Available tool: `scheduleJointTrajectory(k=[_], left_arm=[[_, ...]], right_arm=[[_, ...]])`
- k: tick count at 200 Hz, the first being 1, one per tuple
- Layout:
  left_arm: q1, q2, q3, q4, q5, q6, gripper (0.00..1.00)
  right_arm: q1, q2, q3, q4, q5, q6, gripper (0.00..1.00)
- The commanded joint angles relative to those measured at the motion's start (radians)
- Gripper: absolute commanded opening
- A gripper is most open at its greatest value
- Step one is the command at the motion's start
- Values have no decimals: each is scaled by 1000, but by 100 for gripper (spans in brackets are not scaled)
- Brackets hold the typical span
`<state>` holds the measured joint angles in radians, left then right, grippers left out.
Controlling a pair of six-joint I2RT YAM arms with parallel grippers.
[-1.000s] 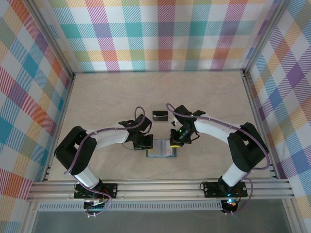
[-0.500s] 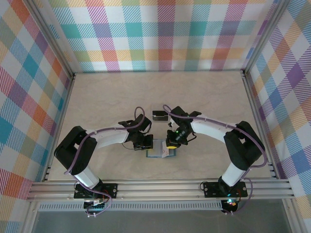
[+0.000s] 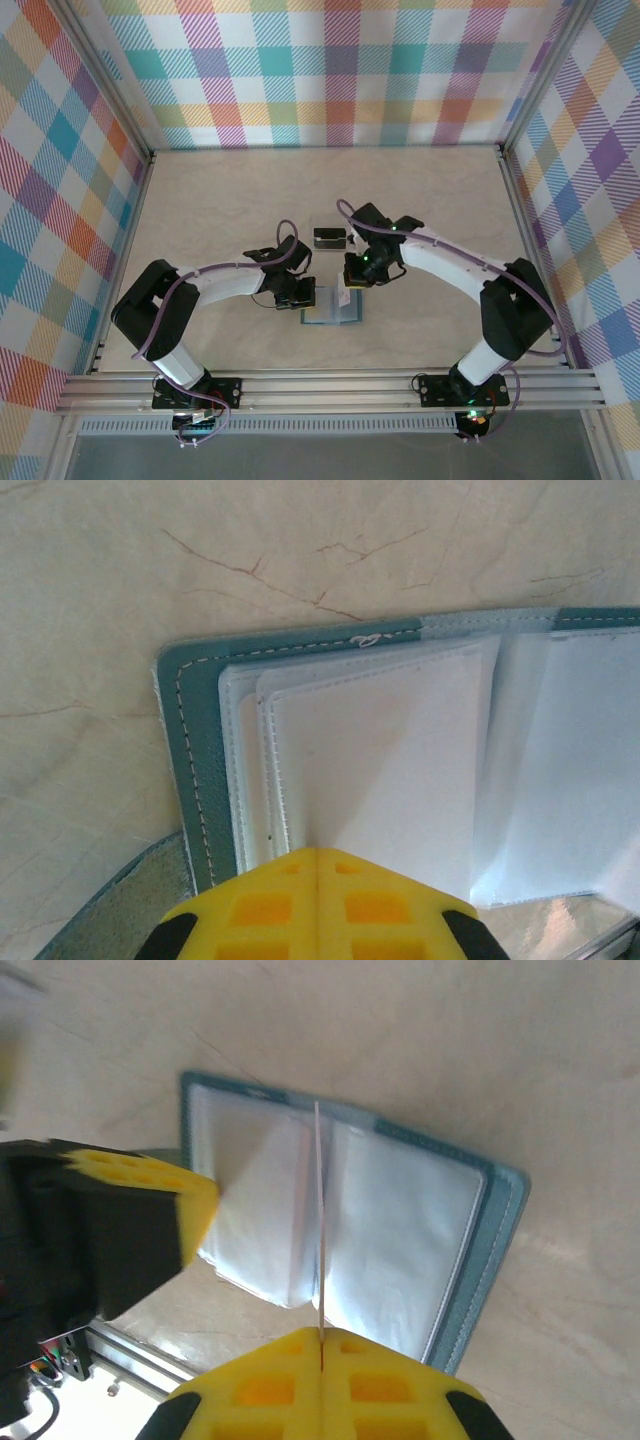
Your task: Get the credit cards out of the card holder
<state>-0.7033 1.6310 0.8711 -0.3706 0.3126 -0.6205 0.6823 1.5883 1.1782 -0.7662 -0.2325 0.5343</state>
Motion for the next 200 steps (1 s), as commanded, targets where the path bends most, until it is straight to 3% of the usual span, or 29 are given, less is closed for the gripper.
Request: scheduleJointTrajectory(k=[1,22,52,98,137,200], left_arm=[[7,-47,5,-25,-9,-19,5],[7,-53,22,-40,-18,-19,5],[7,-65,25,-36,-29,-33,5],[11,-102,22,-58,-64,-44,6],[31,-139,1,-74,-90,-54,6],[82,-153,-26,-80,-81,-44,6]], right_arm=[[0,-34,68,-61,76,-198,0],[-1,-18,126,-62,132,-398,0],[-3,19,179,-45,117,-758,0],[-12,128,357,-149,203,-1185,0],[-21,223,505,-217,234,-1381,0],[-62,413,751,-325,259,-1527,0]])
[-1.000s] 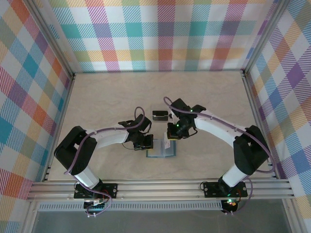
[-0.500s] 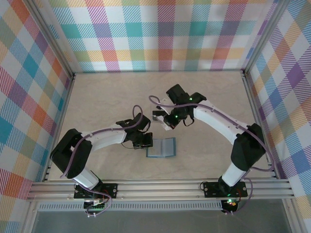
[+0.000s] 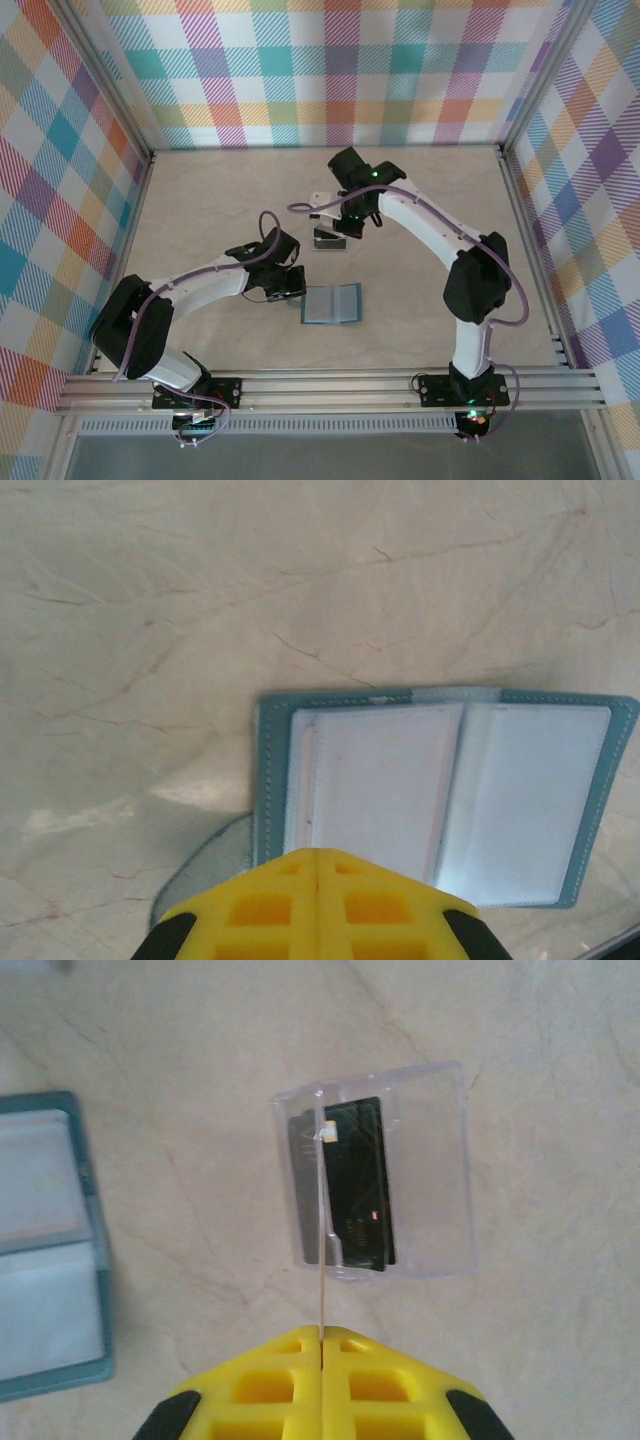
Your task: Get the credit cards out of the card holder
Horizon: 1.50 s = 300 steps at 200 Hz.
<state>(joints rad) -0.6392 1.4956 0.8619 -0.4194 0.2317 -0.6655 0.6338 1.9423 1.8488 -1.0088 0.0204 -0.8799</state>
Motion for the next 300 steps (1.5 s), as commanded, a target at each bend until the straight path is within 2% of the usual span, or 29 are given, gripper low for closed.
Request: scheduleJointTrajectory(k=[1,58,143,300], left_arm=[[18,-16,-15,-32,0,3,6],[33,-8,-9,-45,0,11,6],[49,22,-15,-12,29,18,6],[68,61,-13,-1,73,48,6]], right_arm=[[-15,62,83,-83,5,-114,0],[-28,205,241,-134,12,-162,0],[-22,300,408,-204,28,-195,0],[6,452,477,-177,23,-201,0]])
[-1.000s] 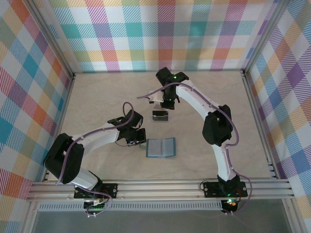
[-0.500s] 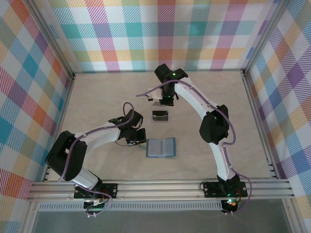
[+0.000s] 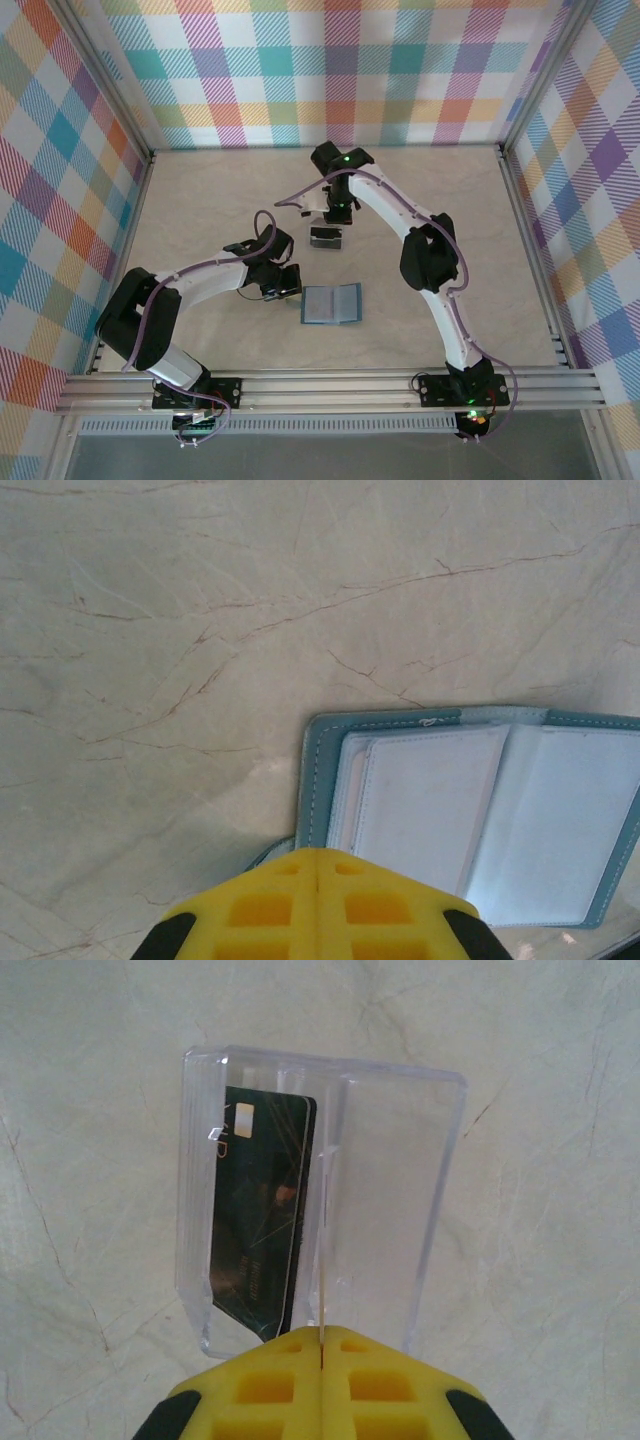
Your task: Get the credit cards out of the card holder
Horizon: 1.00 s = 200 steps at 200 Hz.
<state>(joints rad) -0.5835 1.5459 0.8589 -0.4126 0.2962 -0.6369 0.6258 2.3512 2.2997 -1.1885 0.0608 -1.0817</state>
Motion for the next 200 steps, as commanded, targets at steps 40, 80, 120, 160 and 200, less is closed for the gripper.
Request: scheduleJointTrajectory(k=[40,80,120,160,200], left_arm=[[14,13,-21,-5,8,20,6],[16,32,-2,-3,19,20,6],[16,18,-3,-7,15,13,6],[16,7,-1,-20,12,14,6],[16,1,10,-35,7,22,6]], right_arm=[[-1,32,34,21,9,15,0],[-23,-15,-7,18,6,50,0],[-41,-103,-107,117,-76,78,0],[-47,-116,-110,121,-81,105,0],[-60,-104,-116,142,-85,155,0]])
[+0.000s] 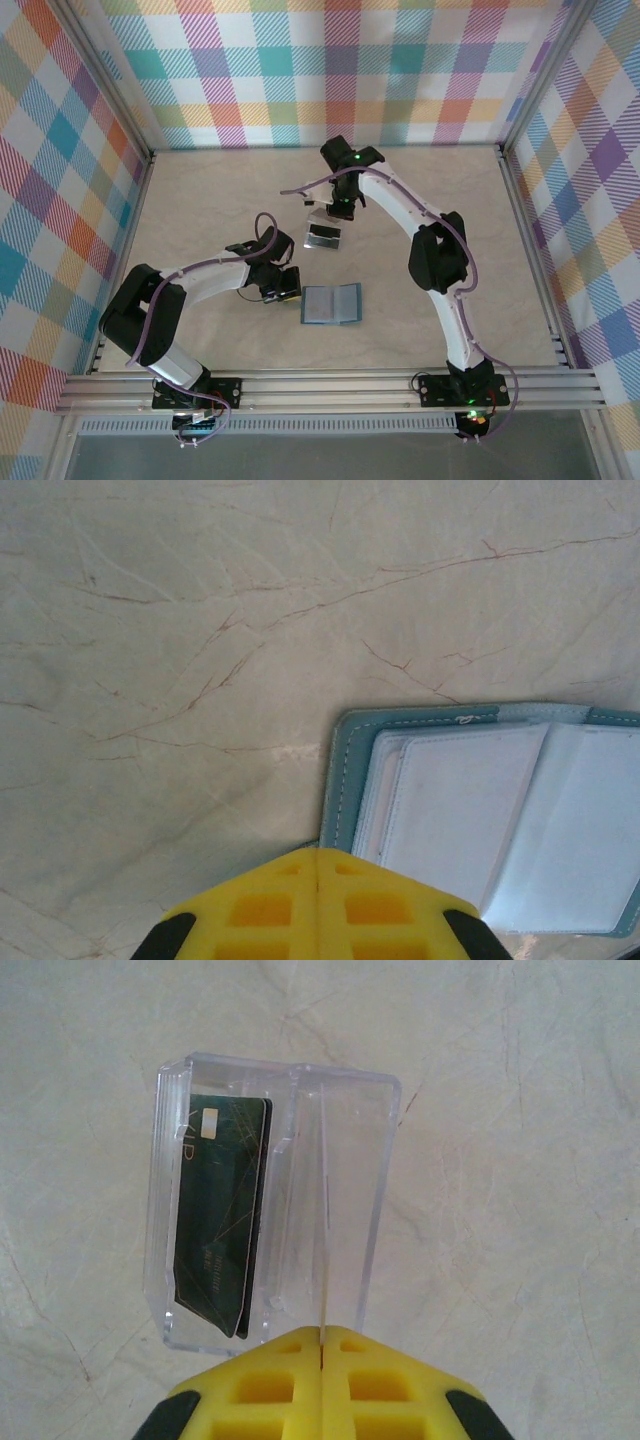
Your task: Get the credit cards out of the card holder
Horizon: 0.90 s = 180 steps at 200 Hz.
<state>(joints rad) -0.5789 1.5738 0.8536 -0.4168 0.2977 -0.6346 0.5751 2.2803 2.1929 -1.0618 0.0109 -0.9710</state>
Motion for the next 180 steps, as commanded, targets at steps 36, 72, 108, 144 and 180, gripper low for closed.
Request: scheduleJointTrajectory(k=[36,72,108,144,180], left_arm=[[11,-37,4,-32,5,18,6],[12,-44,13,-45,4,21,6],[11,-46,19,-56,0,30,6],[11,-44,17,-52,3,32,6],[11,-53,15,-59,0,30,6]], right_arm=[[-12,15,8,6,-39,46,0],[-15,36,30,32,-10,73,0],[-17,28,27,82,36,111,23],[-20,17,12,112,54,124,26],[-20,-1,-20,158,6,170,29]])
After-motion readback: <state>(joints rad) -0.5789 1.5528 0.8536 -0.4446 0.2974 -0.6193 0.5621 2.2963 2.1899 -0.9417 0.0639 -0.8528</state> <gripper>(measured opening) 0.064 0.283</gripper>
